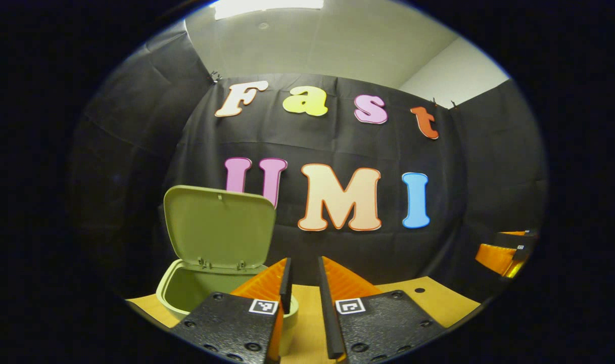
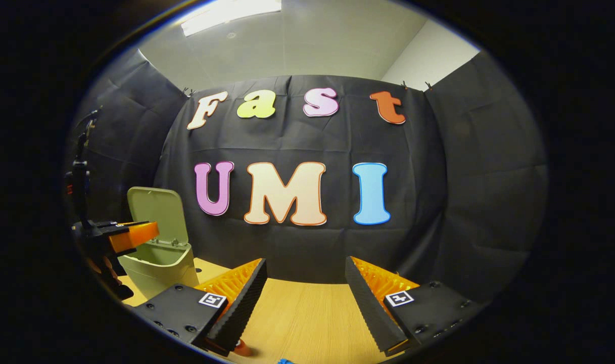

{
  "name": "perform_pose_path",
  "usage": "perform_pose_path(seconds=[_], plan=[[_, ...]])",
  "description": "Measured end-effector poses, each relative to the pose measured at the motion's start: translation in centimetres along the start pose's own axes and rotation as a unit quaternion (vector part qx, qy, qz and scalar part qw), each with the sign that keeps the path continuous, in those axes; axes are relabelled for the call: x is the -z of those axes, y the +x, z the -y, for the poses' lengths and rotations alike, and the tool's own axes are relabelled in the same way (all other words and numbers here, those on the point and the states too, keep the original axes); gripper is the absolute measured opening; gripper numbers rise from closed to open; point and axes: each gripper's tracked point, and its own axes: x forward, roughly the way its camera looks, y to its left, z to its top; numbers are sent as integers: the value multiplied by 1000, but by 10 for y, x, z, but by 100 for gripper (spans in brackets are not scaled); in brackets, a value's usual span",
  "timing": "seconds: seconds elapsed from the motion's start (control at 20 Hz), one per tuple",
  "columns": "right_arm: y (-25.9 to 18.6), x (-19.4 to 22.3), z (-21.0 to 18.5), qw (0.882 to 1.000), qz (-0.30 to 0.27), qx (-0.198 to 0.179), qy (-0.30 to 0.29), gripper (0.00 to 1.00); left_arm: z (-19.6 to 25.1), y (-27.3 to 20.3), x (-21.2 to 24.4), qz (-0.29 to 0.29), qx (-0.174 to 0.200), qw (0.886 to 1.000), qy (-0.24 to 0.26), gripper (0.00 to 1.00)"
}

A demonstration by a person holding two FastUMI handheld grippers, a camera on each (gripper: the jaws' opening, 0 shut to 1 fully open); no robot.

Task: Press the lid of the desktop garbage bin to open it, pick up the crumpled paper on the desktop and throw it into the bin, then pick up the pop can on the desktop and drop it into the bin, and finally close the garbage bin lid.

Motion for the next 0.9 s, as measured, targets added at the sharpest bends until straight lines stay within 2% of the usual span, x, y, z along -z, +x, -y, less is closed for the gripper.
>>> perform_pose_path(seconds=[0.15,0.25,0.3,0.35,0.5,0.55,0.7,0.9], plan=[[3,27,2,1000,-24,-5,-6,98,13,-7,-9,14,7,1000,3,60],[4,53,1,999,-48,-12,-10,98,18,-11,-12,17,10,1000,6,76],[4,68,0,998,-61,-16,-14,98,21,-13,-15,19,12,1000,8,75],[5,84,-2,997,-76,-20,-18,98,22,-16,-18,21,11,1000,10,81],[4,134,-10,991,-128,-36,-26,98,27,-21,-28,31,14,999,21,82],[3,151,-13,988,-147,-43,-29,100,27,-23,-31,35,14,999,26,82],[-3,203,-22,977,-202,-62,-32,98,29,-29,-39,40,16,999,32,83],[-16,268,-25,961,-264,-72,-48,99,25,-34,-48,46,13,998,41,82]])
